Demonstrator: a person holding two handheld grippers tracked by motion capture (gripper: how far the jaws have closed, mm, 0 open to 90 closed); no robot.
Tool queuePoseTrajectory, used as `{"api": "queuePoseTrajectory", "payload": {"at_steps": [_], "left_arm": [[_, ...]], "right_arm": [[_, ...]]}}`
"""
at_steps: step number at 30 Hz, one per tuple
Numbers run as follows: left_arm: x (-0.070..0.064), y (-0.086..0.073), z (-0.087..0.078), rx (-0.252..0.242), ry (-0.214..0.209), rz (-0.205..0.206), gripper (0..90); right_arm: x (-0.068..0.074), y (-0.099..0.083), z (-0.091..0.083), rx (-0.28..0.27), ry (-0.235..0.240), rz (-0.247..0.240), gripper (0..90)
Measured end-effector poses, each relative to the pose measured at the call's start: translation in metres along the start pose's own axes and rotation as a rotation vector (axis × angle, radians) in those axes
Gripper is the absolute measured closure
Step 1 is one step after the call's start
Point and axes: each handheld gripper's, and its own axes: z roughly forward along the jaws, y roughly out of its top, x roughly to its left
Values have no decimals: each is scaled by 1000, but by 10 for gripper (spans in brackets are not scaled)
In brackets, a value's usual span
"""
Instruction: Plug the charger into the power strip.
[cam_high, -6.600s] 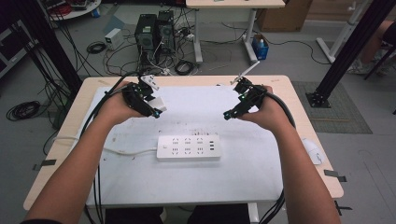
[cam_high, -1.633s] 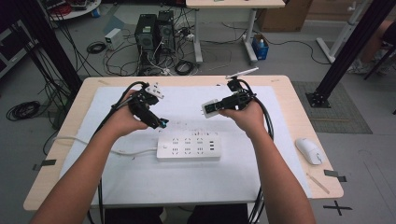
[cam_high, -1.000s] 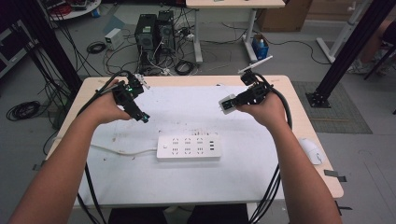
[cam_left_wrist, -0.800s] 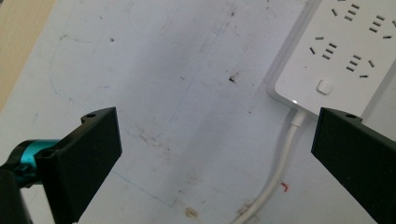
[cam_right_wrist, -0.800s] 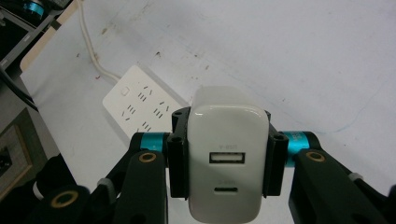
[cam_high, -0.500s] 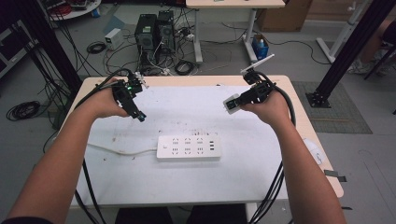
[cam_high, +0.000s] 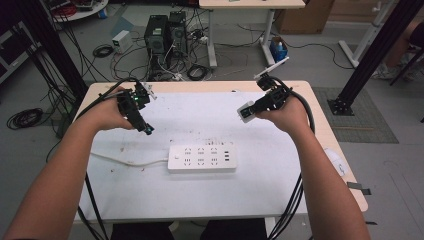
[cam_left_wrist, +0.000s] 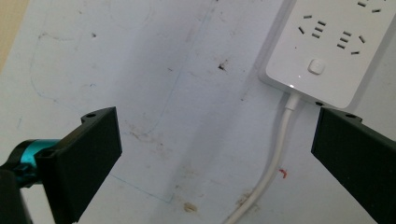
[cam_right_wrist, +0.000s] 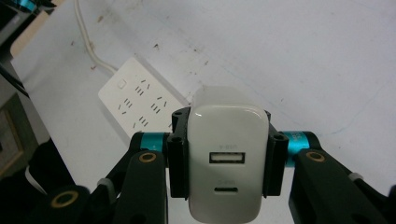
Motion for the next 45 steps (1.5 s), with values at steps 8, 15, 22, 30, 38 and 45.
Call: {"api": "queuePoseTrajectory", "payload": {"at_steps": [8, 15, 22, 30, 38, 45], "left_arm": [[4, -18, 4, 6, 5, -38, 17], [5, -28, 5, 7, 12, -44, 17], [5, -32, 11, 9, 1, -40, 17], [4, -32, 16, 13, -13, -33, 17], [6, -33, 20, 18, -12, -32, 17], [5, -38, 19, 17, -5, -40, 17]], "right_arm": [[19, 21, 21, 97, 22, -142, 622], [26, 29, 38, 146, 44, -206, 622], [39, 34, 63, 243, 54, -312, 622], [50, 37, 94, 343, 64, -414, 622], [55, 34, 116, 433, 82, -465, 623], [56, 26, 132, 490, 101, -504, 622]]}}
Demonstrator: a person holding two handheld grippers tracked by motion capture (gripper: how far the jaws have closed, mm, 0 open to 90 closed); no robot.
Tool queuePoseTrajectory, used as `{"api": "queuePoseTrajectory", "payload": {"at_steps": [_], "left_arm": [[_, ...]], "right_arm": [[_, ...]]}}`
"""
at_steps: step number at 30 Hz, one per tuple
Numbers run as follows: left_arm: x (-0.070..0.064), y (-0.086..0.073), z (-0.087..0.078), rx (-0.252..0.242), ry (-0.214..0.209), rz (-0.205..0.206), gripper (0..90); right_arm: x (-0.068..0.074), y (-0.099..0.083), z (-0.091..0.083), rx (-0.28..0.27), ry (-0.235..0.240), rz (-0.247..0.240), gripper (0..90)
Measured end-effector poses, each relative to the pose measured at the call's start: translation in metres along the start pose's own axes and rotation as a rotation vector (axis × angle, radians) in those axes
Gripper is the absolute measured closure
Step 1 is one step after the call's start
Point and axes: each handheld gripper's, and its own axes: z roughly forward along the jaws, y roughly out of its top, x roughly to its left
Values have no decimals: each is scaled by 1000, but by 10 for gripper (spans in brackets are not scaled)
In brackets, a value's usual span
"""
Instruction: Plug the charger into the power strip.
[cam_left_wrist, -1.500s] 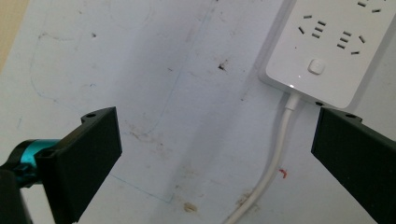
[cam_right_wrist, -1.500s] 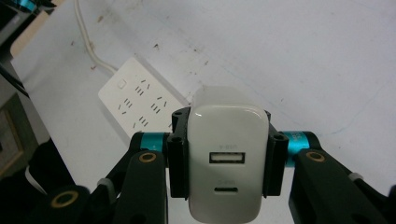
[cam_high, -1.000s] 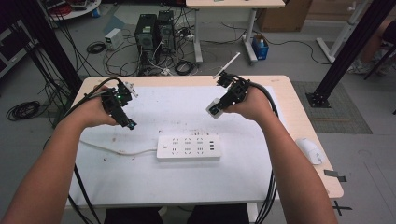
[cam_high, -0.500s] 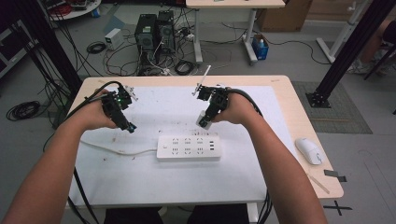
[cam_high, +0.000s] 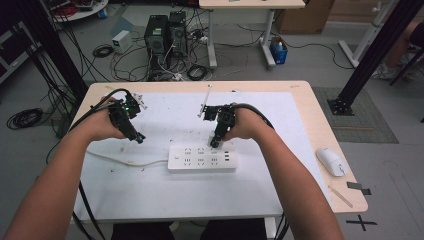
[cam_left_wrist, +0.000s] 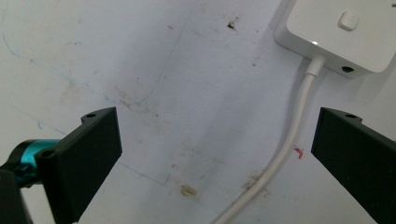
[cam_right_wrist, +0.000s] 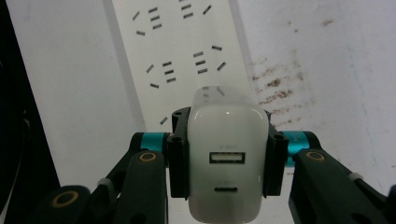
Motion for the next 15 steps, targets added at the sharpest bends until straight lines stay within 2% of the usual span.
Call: {"api": "queuePoseTrajectory", "payload": {"at_steps": [7, 14, 15], "left_arm": [[-1, -1, 1, 0, 4, -7, 18], [-2, 0, 0, -1, 9, -5, 18], [-2, 0, 0, 0, 10, -4, 17]], "right_arm": [[2, 0, 15, 32, -4, -20, 622], [1, 1, 17, 33, -11, -41, 623], [1, 1, 17, 34, -12, -60, 623]]}}
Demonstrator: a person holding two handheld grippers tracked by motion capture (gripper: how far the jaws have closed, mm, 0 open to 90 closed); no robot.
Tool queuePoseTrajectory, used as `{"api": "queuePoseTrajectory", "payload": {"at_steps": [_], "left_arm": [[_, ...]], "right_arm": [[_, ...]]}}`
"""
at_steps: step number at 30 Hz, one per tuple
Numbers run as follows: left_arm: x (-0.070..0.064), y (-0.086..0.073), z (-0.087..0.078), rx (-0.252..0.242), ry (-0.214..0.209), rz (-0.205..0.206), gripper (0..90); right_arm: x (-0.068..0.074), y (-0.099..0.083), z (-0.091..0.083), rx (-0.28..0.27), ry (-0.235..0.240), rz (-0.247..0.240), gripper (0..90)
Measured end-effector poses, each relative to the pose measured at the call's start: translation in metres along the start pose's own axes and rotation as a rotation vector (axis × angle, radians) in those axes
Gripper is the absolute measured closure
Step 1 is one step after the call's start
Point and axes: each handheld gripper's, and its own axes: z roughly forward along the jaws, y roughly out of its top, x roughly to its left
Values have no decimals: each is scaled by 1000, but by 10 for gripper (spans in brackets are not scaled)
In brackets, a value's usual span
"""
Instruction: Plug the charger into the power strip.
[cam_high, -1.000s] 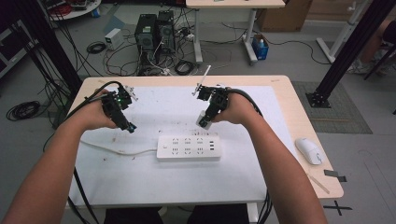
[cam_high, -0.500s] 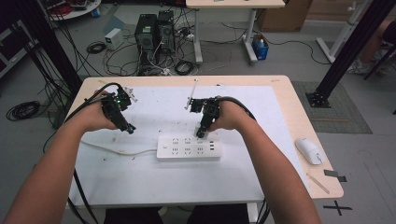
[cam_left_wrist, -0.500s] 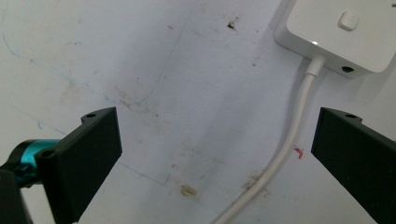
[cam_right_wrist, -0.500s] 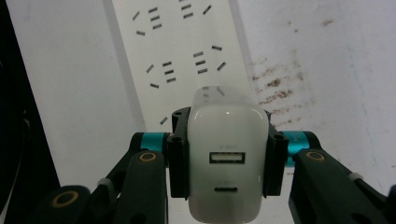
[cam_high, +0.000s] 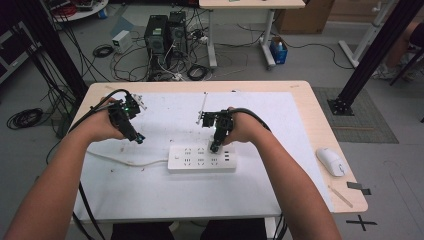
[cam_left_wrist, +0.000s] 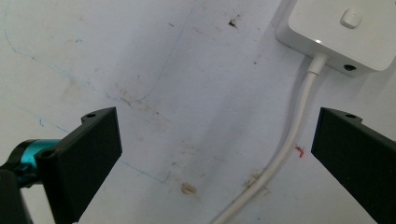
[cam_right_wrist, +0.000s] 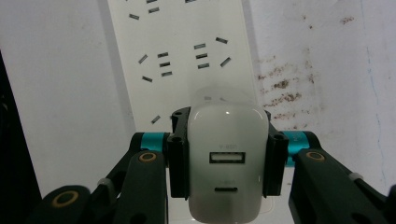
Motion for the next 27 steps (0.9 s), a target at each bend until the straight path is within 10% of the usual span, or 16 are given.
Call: {"api": "queuePoseTrajectory", "payload": {"at_steps": [27], "left_arm": [[1, 3, 6, 16, 0, -11, 17]], "right_arm": [[11, 12, 6, 86, -55, -182, 627]]}}
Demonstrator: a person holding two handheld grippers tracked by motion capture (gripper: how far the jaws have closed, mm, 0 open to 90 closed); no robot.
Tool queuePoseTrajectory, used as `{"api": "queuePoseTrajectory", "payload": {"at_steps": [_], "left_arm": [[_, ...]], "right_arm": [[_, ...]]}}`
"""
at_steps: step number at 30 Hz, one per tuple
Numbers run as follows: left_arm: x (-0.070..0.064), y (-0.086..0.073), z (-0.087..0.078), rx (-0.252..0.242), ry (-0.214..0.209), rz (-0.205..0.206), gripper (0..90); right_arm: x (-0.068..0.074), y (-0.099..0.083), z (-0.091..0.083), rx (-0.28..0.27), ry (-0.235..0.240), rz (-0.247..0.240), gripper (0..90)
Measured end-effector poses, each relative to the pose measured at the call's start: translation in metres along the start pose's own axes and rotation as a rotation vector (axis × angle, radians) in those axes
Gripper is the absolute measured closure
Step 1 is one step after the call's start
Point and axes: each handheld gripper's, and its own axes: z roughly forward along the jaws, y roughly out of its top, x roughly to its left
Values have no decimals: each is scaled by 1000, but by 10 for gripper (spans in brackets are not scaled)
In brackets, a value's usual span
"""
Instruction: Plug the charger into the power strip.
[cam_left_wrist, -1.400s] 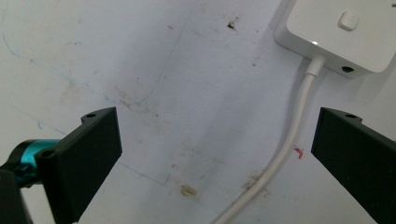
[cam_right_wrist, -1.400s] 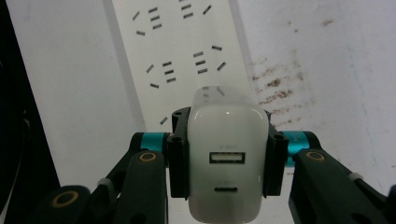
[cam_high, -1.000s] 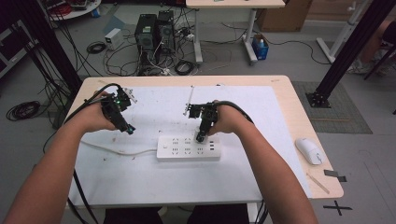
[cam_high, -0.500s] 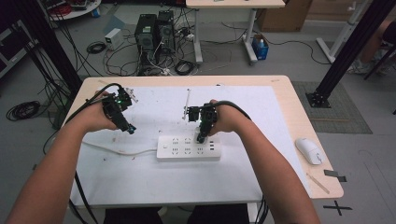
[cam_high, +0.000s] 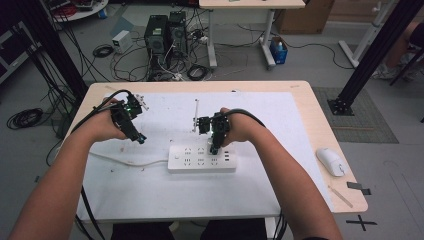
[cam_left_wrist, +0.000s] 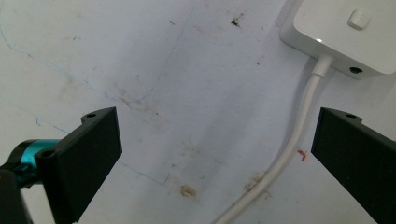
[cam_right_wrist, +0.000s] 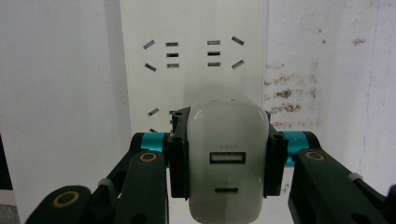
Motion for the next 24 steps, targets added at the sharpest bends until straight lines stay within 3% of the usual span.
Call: {"api": "queuePoseTrajectory", "payload": {"at_steps": [5, 8, 11, 14, 17, 24], "left_arm": [[0, -1, 2, -3, -5, -2, 17], [1, -2, 4, 0, -8, -2, 17], [2, -3, 4, -5, -7, -11, 17], [2, -5, 5, 1, -8, -11, 17], [2, -5, 6, 0, -7, -16, 18], [1, -3, 6, 2, -5, -14, 18]], "right_arm": [[1, 1, 0, 10, -5, 8, 628], [4, 2, 1, 17, -17, -11, 629], [8, 6, 8, 58, -39, -34, 629], [4, -1, 8, 13, -25, -16, 630], [4, -2, 8, 5, -26, -9, 630], [10, 3, 9, 36, -58, -22, 631]]}}
